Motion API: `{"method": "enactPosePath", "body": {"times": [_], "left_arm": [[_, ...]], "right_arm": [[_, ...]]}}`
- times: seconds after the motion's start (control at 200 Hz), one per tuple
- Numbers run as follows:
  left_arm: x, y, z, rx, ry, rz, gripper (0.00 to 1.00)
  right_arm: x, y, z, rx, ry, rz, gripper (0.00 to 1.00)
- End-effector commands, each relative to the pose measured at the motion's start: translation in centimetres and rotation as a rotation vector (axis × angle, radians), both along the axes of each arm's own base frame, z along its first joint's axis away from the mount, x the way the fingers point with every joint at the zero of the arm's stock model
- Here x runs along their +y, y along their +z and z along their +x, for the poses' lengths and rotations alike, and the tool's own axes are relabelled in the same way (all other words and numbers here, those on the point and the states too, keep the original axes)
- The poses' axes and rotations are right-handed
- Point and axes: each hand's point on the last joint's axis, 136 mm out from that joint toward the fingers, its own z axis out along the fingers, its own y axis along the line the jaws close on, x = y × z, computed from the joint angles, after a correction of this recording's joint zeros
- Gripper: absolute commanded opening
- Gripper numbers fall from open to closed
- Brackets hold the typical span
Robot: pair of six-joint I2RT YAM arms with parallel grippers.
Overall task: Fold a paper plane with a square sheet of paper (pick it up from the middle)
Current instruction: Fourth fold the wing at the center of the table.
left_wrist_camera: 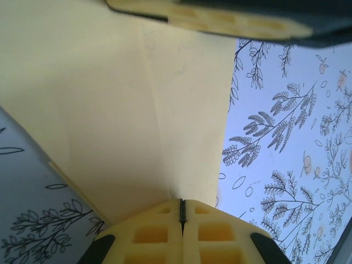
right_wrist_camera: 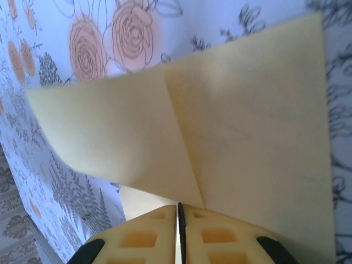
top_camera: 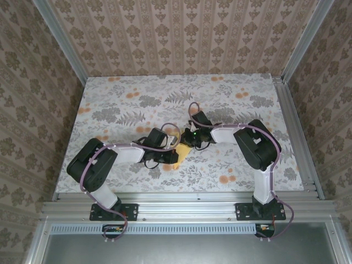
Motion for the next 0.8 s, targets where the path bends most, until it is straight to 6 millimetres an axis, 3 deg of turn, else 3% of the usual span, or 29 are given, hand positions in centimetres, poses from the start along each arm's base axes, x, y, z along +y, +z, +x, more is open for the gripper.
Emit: {"method": "enactPosePath", "body": {"times": [0.0,0.575,0.795], "left_arm": [[4.9,-5.5,-4.6,0.16,0.0,0.231,0.05],[5.9,-6.3,-5.9,0.193,-0.012,0.255,0.05],[6.0,-6.5,-6.1,0.199,-0.015,0.261,0.05]], "right_arm": [[-2.2,-1.0,2.3,-0.03,-0.052,-0.104,0.14],[-4.8,-2.8,7.1,-0.025,-0.094,-0.15,0.14],[-5.6,-2.3,8.9,-0.04,-0.109,-0.152,0.14]]}}
